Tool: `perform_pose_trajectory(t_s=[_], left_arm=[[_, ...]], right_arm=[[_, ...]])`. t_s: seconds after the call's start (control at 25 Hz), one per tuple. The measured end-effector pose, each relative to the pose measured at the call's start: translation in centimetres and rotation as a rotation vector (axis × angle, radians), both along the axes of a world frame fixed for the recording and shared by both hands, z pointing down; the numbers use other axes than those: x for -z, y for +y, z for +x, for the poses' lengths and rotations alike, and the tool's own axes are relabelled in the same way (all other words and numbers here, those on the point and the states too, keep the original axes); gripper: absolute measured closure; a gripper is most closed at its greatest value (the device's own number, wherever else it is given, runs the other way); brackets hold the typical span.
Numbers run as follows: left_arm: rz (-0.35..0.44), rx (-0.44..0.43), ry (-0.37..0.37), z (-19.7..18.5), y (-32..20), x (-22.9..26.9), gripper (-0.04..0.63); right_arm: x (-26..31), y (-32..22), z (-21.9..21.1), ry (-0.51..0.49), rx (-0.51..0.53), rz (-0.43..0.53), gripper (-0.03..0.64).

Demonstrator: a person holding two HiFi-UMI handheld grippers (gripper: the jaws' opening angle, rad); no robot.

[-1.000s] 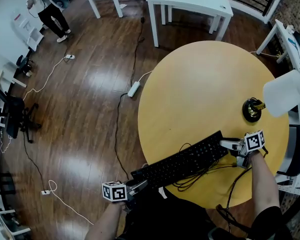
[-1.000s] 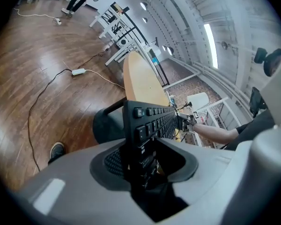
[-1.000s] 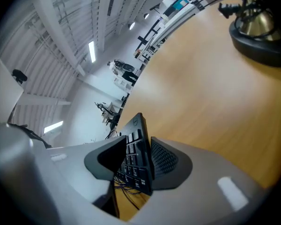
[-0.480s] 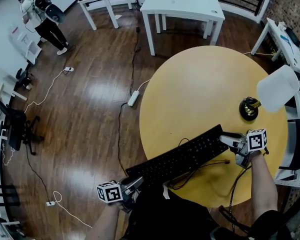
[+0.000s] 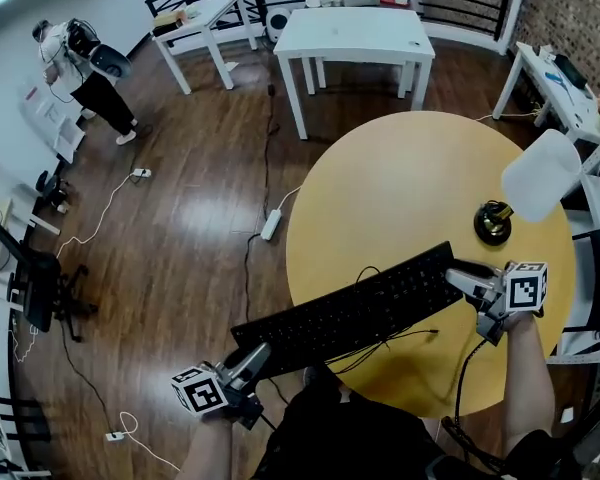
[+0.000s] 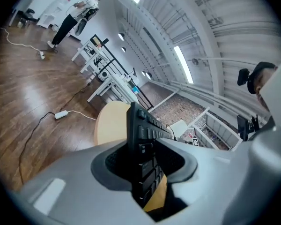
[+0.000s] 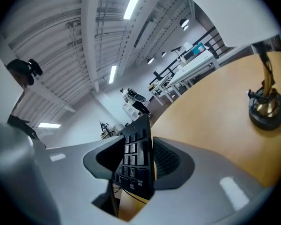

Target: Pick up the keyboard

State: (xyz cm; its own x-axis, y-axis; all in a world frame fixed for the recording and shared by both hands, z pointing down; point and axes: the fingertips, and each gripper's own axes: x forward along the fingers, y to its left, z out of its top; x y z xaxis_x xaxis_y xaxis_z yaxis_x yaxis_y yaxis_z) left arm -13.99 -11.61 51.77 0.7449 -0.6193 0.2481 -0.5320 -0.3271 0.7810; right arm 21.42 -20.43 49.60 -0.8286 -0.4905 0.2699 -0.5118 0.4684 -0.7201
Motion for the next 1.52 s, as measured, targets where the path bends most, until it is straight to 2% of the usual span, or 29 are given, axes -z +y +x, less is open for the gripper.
perform_pose_trajectory(t_s=[0.08, 0.24, 0.44, 0.6, 0.84, 1.08, 1.36, 1.52], left_arm=[[0.036, -0.015, -0.027, -0.5, -0.9, 1.6, 0.44], [0.105, -0.058, -0.025, -0.8, -2.2, 4.9, 0.44], [0.146, -0.074, -0.009, -1.0, -2.5, 7.0, 0.44], [0.174, -0.089, 0.033, -0.8, -2.5, 8.7, 0.44], [0.245, -0.107, 0.05, -0.8, -2.4, 12.0, 0.44], [0.265, -0.144, 0.052, -1.2, -3.3, 14.3, 0.44], [0.285, -0.178, 0.048, -0.8, -3.1, 15.4, 0.439], [0.301, -0.181, 0.052, -0.5, -2.8, 15.9, 0.439]], right_arm=[[1.4, 0.1, -0.1, 0.01, -0.021, 0.029, 0.43], [3.8, 0.9, -0.4, -0.006, -0.077, 0.061, 0.431], [7.5, 1.8, 0.0, -0.049, -0.125, 0.125, 0.442], [9.2, 2.8, 0.1, -0.019, -0.149, 0.155, 0.44], [12.4, 5.0, 0.2, -0.01, -0.211, 0.207, 0.44], [14.6, 5.4, -0.2, 0.011, -0.253, 0.248, 0.443], [15.5, 6.4, 0.5, 0.013, -0.316, 0.269, 0.502], [15.8, 7.1, 0.8, 0.051, -0.316, 0.294, 0.502]])
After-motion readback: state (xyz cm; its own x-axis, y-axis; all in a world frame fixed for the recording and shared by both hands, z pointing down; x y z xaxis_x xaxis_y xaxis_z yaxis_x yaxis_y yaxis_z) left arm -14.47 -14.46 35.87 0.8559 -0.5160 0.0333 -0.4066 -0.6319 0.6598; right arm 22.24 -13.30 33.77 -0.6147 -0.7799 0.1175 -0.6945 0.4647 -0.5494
